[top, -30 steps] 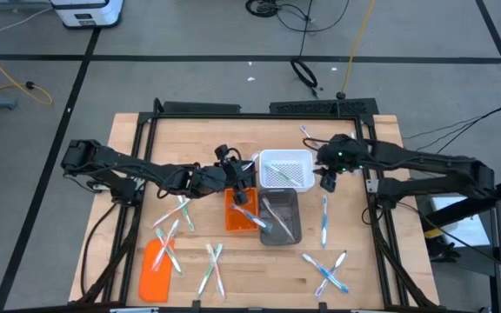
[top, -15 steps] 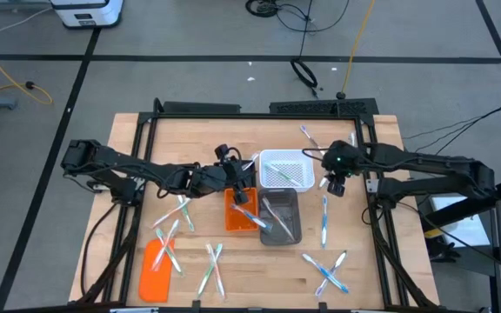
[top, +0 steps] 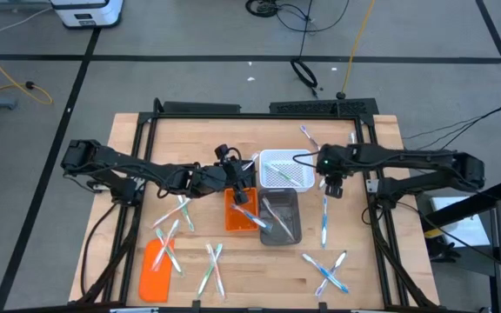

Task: Pick & Place Toothbrushes
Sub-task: Put the violet toothbrush into the black bin

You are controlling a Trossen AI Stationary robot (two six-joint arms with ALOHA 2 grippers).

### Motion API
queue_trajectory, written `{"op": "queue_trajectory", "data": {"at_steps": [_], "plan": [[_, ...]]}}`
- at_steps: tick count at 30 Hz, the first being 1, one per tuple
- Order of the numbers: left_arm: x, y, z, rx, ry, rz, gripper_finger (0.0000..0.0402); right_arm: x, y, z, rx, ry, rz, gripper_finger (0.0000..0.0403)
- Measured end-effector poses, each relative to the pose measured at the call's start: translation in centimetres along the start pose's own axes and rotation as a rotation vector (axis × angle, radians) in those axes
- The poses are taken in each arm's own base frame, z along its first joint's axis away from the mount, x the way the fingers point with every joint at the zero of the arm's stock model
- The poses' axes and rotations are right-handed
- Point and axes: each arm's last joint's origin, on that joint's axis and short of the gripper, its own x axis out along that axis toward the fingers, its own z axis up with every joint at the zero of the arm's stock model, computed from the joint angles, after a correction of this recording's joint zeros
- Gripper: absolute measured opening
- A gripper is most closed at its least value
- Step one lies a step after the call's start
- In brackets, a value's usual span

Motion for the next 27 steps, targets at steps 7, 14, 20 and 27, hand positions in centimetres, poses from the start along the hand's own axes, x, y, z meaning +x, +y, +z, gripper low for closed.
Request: {"op": "queue_trajectory", "data": {"at_steps": [7,14,20,27], "plan": [[0.0,0.0,0.0,0.001,0.001,0.000,0.0159,1.0,0.0,0.4,-0.098,0.030,0.005,0.0134],[0.0,0.0,0.0,0.001,0.002,0.000,0.0159,1.7,0.1,0.4,-0.156,0.080,0.017,0.0134],[0.0,0.0,0.0,0.001,0.002,0.000,0.0159,3.0,0.1,-0.6,-0.198,0.133,-0.019,0.0134],[0.0,0.0,0.0,0.003,0.001,0.000,0.0159,3.5,0.2,-0.5,-0.230,0.090,-0.027,0.0134]]}}
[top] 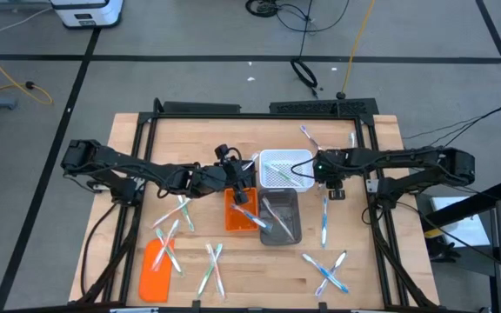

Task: Pick & Place Toothbrushes
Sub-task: Put the violet toothbrush into the black bin

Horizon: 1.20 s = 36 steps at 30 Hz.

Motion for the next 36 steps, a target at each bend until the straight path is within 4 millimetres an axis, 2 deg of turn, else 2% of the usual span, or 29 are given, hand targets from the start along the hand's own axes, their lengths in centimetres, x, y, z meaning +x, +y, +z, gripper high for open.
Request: {"op": "queue_trajectory", "data": {"at_steps": [7,19,22,28,36], "plan": [[0.0,0.0,0.0,0.001,0.000,0.000,0.0159,0.3,0.1,0.1,-0.006,0.003,0.007,0.0134],[0.0,0.0,0.0,0.002,0.004,0.000,0.0159,2.1,0.6,1.4,-0.066,0.015,0.014,0.0131],[0.0,0.0,-0.1,0.002,0.005,-0.001,0.0159,2.2,0.6,1.3,-0.062,0.029,0.006,0.0108],[0.0,0.0,0.0,0.000,0.004,0.000,0.0159,2.0,0.6,1.2,-0.045,0.023,0.000,0.0016],[0.0,0.0,0.0,-0.005,0.004,0.000,0.0159,1.4,0.7,0.8,-0.027,0.032,-0.009,0.0013]]}}
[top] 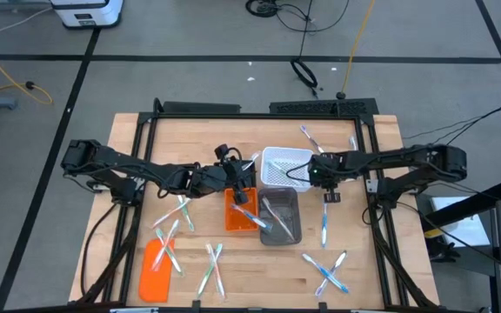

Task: Pick & Place Toothbrushes
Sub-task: Put the violet toothbrush into the black bin

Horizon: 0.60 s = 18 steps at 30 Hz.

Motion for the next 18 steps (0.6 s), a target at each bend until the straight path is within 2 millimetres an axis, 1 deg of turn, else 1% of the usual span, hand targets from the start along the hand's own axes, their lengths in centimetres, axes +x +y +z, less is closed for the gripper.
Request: {"op": "queue_trajectory", "data": {"at_steps": [6,11,18], "plan": [[0.0,0.0,0.0,-0.001,-0.001,0.000,0.0159,-1.8,0.0,0.1,-0.001,-0.042,-0.015,0.0013],[0.0,0.0,0.0,-0.005,-0.002,0.000,0.0159,-4.0,-0.6,-0.2,0.031,-0.065,-0.119,0.0013],[0.0,0.0,0.0,-0.005,-0.002,0.000,0.0159,-7.0,-0.9,-0.4,0.064,-0.194,-0.169,0.0013]]}}
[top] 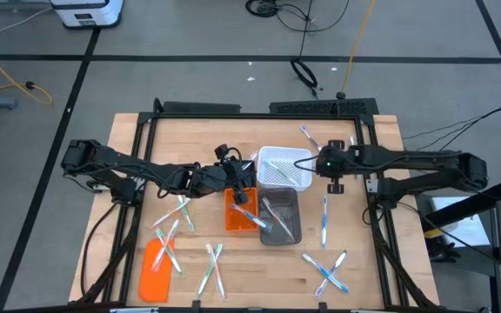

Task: Pick & Place Toothbrushes
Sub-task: Put the violet toothbrush into the black bin

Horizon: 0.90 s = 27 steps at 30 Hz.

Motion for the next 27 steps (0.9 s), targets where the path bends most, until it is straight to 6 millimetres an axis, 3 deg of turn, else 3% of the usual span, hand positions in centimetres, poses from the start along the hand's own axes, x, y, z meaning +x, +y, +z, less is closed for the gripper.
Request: {"op": "queue_trajectory", "data": {"at_steps": [12,27], "plan": [[0.0,0.0,0.1,-0.008,-0.012,0.001,0.0159,-2.7,-1.0,0.8,0.098,-0.142,-0.105,0.0013],[0.0,0.1,0.9,-0.070,-0.082,0.003,0.0159,-6.2,-0.8,5.5,0.179,-0.778,0.044,0.0013]]}}
